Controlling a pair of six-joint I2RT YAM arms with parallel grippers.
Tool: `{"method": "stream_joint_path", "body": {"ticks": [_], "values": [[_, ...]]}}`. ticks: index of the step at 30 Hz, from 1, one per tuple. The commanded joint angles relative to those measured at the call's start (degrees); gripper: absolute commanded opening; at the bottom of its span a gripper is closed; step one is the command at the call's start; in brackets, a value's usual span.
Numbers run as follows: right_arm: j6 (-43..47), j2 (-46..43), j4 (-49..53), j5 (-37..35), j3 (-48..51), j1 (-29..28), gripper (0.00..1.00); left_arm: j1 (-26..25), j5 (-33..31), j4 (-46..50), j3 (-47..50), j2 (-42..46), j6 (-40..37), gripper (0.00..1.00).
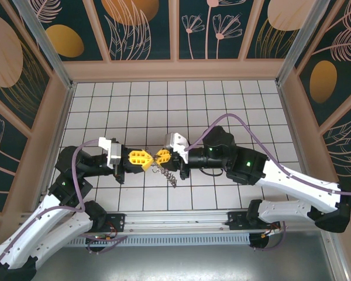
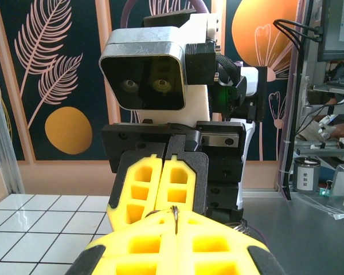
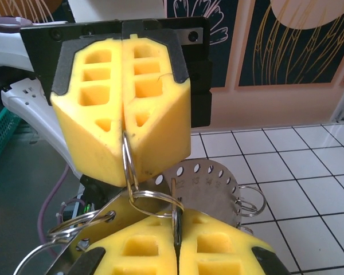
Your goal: Put the keys on the keyring
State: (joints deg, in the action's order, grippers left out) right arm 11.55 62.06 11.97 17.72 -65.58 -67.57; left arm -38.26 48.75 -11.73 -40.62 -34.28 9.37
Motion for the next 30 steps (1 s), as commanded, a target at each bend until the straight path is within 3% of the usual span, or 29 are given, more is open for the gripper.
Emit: {"method": "stream_joint_path", "body": {"ticks": [1,14,30], "values": [[-0.86,1.01,3.23,-2.53,-3.63,-0.43,0.0,0.05,-0.14,-0.37,-1.28,0.28,-0.74,0.0],[-1.07,0.22,5.72,-3.7,-4.65,-0.64,0.0,0.03,-1.13,-0.61,-0.95,0.62,-1.29,0.0],[-0.87,6.47,9.7,-4.61,-9.1,-0.67,0.0,0.05,4.16,-3.11,-0.51,0.09,1.18,0.0]]}}
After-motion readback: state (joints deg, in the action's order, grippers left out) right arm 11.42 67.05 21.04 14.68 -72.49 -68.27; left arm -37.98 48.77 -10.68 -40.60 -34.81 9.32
